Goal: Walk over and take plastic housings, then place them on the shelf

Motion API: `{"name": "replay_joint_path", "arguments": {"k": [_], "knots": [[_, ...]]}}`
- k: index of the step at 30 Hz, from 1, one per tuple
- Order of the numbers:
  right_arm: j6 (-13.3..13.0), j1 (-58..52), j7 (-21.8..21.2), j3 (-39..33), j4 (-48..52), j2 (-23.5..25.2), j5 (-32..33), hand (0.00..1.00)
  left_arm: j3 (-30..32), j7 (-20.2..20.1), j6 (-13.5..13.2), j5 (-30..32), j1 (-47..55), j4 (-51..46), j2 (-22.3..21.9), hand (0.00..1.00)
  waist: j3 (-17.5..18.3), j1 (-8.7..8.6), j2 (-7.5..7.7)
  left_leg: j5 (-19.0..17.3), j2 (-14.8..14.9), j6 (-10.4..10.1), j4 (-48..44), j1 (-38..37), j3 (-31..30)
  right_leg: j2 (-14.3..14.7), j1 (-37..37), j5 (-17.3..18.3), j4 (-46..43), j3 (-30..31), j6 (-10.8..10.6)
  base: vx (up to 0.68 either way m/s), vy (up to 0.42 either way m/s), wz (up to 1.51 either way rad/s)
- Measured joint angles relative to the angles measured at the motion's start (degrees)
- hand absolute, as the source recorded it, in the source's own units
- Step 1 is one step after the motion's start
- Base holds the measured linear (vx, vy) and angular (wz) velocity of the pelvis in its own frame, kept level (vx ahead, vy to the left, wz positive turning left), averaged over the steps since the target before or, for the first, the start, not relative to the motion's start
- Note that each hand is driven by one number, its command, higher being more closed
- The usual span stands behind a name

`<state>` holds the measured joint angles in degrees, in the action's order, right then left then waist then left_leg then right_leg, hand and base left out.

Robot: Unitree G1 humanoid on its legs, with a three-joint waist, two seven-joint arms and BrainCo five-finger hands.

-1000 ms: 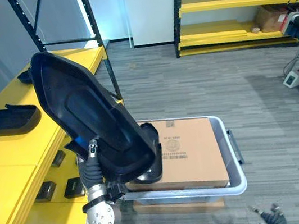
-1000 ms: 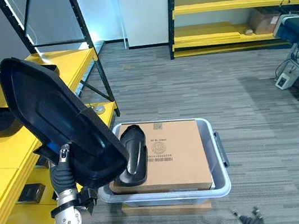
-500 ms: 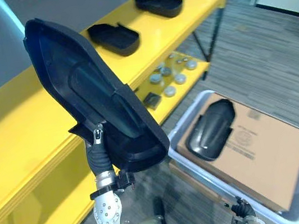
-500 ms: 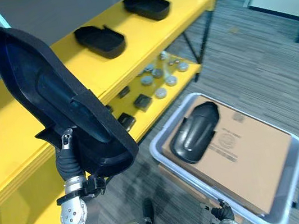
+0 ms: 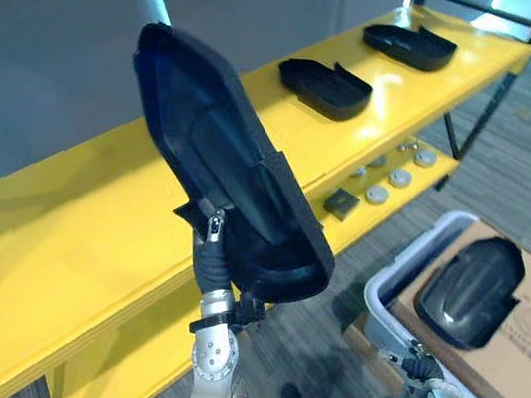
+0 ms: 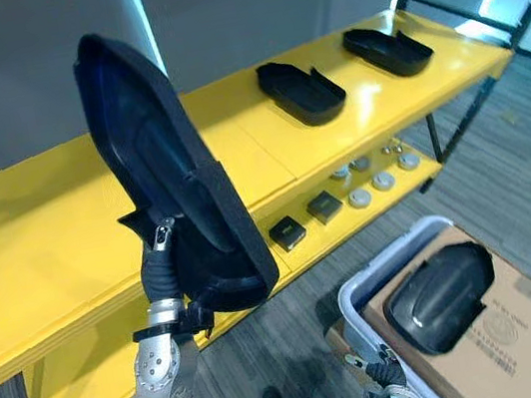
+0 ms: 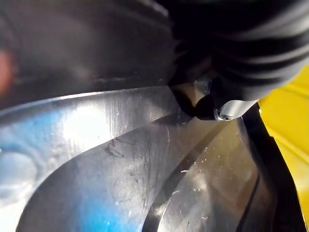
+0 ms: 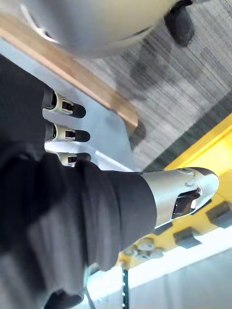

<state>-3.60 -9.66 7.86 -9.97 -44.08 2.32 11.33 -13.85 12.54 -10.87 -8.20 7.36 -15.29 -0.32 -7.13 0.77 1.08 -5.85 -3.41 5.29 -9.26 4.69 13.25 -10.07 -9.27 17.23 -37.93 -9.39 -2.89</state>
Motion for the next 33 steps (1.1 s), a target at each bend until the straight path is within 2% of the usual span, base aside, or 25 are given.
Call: {"name": "replay_joint_path", "arguments": {"k": [1, 3, 5, 6, 7, 9, 10, 11, 12, 13, 17, 22, 25, 27, 30, 33], "knots": [[-0.1, 0.0, -0.1, 0.0, 0.0, -0.1, -0.1, 0.0, 0.0, 0.0, 0.0, 0.0, -0.2, 0.7, 0.0, 1.0, 0.2, -0.14, 0.47, -0.1, -0.6, 0.1, 0.0, -0.5, -1.1, 0.9, -0.7, 0.1, 1.0, 1.1, -0.2, 0.22, -0.014, 0.91], [-0.3, -0.9, -0.1, 0.2, 1.1, -0.3, -0.7, 0.0, -0.9, 0.1, 0.0, 0.2, -0.2, 1.9, -0.1, 1.0, 0.3, -0.97, 0.64, -0.4, -2.7, 0.3, -0.9, -0.9, -5.7, 3.7, -3.5, 0.1, 5.4, 7.7, -0.4, 0.25, -0.041, 1.24], [-0.4, -1.5, -0.1, 0.8, 1.5, -0.3, -0.8, 0.0, -1.2, 0.2, 0.0, 0.4, 0.0, 1.9, -0.2, 1.0, 0.4, -1.07, 1.23, -1.4, -4.0, 0.4, -2.1, -1.2, -8.9, 3.7, -4.2, -0.8, 8.0, 9.8, -1.4, 0.19, -0.079, 1.1], [-0.3, -1.7, -0.2, 1.0, 1.5, -0.4, -0.8, 0.0, -1.1, 0.2, 0.0, 0.4, 0.1, 1.9, -0.3, 1.0, 0.5, -0.44, 1.35, -2.0, -4.2, 0.2, -2.6, -1.4, -9.5, 3.5, -4.0, -1.2, 9.0, 9.4, -1.6, 0.25, -0.16, 0.94], [-0.4, -1.9, -0.3, 1.9, 1.8, -0.4, -0.8, 0.0, -1.0, 0.3, -0.3, 0.4, 0.5, 1.9, -0.4, 1.0, 0.8, 0.62, 1.79, -4.1, -4.2, -1.1, -4.7, -1.1, -11.8, 3.2, -2.2, -3.7, 13.2, 7.4, -0.5, 0.2, -0.151, 0.66], [-0.3, -1.8, -0.4, 2.1, 1.8, -0.1, -1.2, 0.0, -1.2, 0.3, -0.3, 0.4, 0.8, 1.9, -1.0, 1.0, 1.2, 0.53, 1.26, -5.9, -2.9, -2.0, -6.1, -1.3, -13.1, 3.8, 0.1, -6.7, 15.4, 4.9, 0.0, 0.23, -0.197, 0.53], [-0.3, -1.7, -0.4, 2.1, 1.8, 0.0, -1.4, 0.0, -1.2, 0.2, -0.4, 0.4, 0.9, 1.9, -1.3, 1.0, 1.7, 0.55, 0.64, -7.0, -0.9, -3.3, -7.1, -1.1, -12.3, 5.1, 1.7, -7.4, 17.6, 3.6, 1.0, 0.23, -0.197, 0.24], [-0.3, -1.6, -0.4, 2.1, 1.8, 0.0, -1.5, 0.0, -1.2, 0.2, -0.4, 0.4, 0.9, 1.9, -1.4, 1.0, 1.9, 0.55, 0.45, -7.2, -0.1, -3.5, -7.5, -1.1, -11.9, 5.6, 2.2, -7.6, 18.4, 3.1, 1.3, 0.25, -0.199, 0.12], [-0.3, -1.6, -0.4, 2.1, 1.8, -0.1, -1.9, 0.0, -1.2, 0.1, -0.4, 0.4, 0.9, 2.0, -1.7, 1.0, 2.4, 0.32, 0.21, -7.0, 1.0, -3.5, -7.8, -1.5, -10.9, 6.4, 2.8, -7.9, 19.2, 2.3, 1.8, 0.23, -0.185, 0.16], [-0.3, -1.8, -0.4, 2.0, 1.8, -0.1, -2.0, 0.0, -1.3, 0.1, -0.3, 0.4, 0.9, 2.2, -1.9, 1.0, 2.7, -0.13, 0.12, -6.4, 1.5, -4.4, -7.2, -1.9, -10.5, 6.7, 3.6, -8.1, 20.0, 1.6, 2.3, 0.23, -0.172, 0.14], [-0.3, -2.2, -0.4, 1.9, 1.8, -0.1, -2.9, 0.0, -1.5, 0.1, -0.2, 0.7, 1.0, 2.7, -1.8, 1.0, 3.0, -0.03, 0.35, -5.2, 1.9, -6.1, -3.2, -5.2, -10.0, 7.4, 6.2, -8.3, 22.8, 1.7, 2.7, 0.16, -0.089, 0.0], [-0.3, -3.1, -0.7, 2.1, 1.0, -0.4, -4.1, 0.0, -0.1, 0.6, 0.7, 4.4, -0.2, 5.2, -1.6, 1.0, 4.9, -0.03, 0.73, -3.8, 1.9, -5.8, -0.3, -7.7, -10.0, 8.0, 9.1, -9.4, 26.5, 1.9, 3.5, 0.11, -0.017, -0.01], [-0.3, -2.7, -0.8, 2.0, -1.6, -0.7, -5.5, 0.0, 2.8, 2.8, 1.6, 5.1, -4.7, 11.0, -0.8, 1.0, 6.2, -0.06, 0.85, -2.6, 1.9, -5.3, 1.8, -8.0, -10.0, 8.3, 9.4, -10.8, 28.8, 2.1, 3.4, 0.02, -0.001, 0.0], [-0.2, -1.4, -1.2, 2.0, -2.9, -1.0, -6.1, 0.0, 5.8, 4.2, 2.9, 5.0, -10.5, 18.4, 0.7, 1.0, 6.3, -0.68, 0.69, -0.7, 2.1, -5.3, 4.5, -8.9, -10.1, 8.8, 10.1, -13.3, 31.7, 2.5, 3.3, -0.03, 0.01, -0.11], [-0.1, 0.0, -2.0, 2.0, -4.2, -1.1, -6.9, 0.0, 8.8, 6.1, 4.7, 5.1, -16.6, 25.9, 2.7, 1.0, 6.2, -1.92, 0.54, 0.0, 2.1, -4.5, 5.9, -8.4, -10.2, 9.2, 10.1, -15.1, 34.4, 3.2, 3.1, -0.06, 0.017, -0.1], [-0.2, 0.6, -2.3, 2.0, -4.5, -1.2, -7.3, 0.0, 10.3, 7.2, 6.0, 5.6, -18.8, 29.3, 3.3, 1.0, 6.1, -3.2, 0.34, 1.3, 1.8, -4.0, 7.3, -8.2, -10.8, 9.2, 10.0, -16.5, 36.2, 3.3, 2.8, -0.1, 0.015, -0.02]]}}
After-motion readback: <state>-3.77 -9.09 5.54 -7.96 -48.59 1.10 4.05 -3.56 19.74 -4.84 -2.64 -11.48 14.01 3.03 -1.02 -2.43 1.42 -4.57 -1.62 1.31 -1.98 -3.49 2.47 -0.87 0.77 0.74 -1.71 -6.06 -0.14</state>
